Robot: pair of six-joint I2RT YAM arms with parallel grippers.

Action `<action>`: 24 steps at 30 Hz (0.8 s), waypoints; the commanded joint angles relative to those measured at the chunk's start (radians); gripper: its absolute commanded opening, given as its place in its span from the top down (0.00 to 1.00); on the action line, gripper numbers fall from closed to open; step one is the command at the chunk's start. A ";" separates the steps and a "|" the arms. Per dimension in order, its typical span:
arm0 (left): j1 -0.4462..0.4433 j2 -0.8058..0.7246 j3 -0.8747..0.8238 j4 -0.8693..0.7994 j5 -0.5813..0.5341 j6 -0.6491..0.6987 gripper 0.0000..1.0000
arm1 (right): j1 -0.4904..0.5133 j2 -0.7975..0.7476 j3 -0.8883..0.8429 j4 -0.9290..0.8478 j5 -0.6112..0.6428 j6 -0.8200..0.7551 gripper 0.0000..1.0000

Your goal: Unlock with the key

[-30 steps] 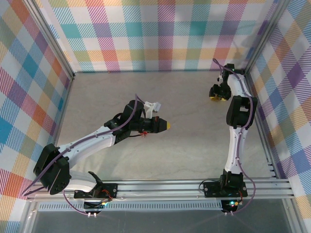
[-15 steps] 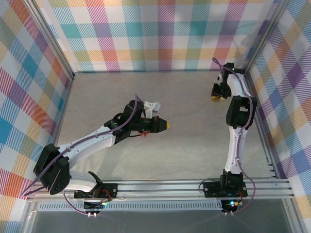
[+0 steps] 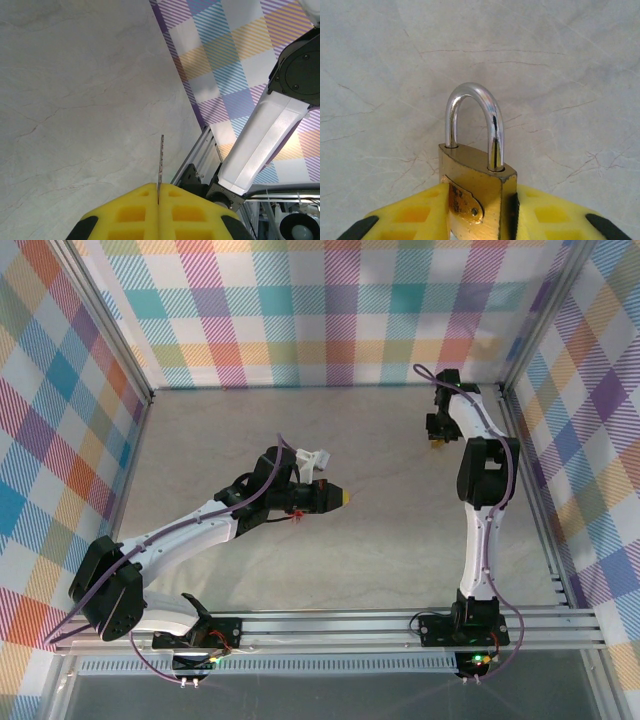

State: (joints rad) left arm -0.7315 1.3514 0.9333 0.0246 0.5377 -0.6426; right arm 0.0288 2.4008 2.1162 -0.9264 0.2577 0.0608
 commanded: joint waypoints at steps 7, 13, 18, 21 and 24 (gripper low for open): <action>0.008 -0.006 -0.016 -0.014 -0.007 0.001 1.00 | 0.068 0.055 -0.044 -0.092 0.032 0.007 0.99; 0.009 -0.010 -0.017 -0.012 -0.007 -0.001 1.00 | 0.073 0.089 -0.012 -0.115 0.029 0.012 1.00; 0.009 -0.019 -0.023 -0.014 -0.008 -0.002 1.00 | 0.068 0.115 0.023 -0.134 0.025 0.022 1.00; 0.010 -0.021 -0.024 -0.014 -0.010 -0.001 1.00 | 0.062 0.123 0.036 -0.143 0.012 0.028 0.98; 0.009 -0.018 -0.022 -0.013 -0.009 0.000 1.00 | 0.057 0.126 0.041 -0.144 0.002 0.028 0.97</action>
State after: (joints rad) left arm -0.7315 1.3514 0.9203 0.0135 0.5301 -0.6426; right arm 0.0906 2.4378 2.1757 -0.9890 0.3237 0.0715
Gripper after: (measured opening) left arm 0.045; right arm 0.121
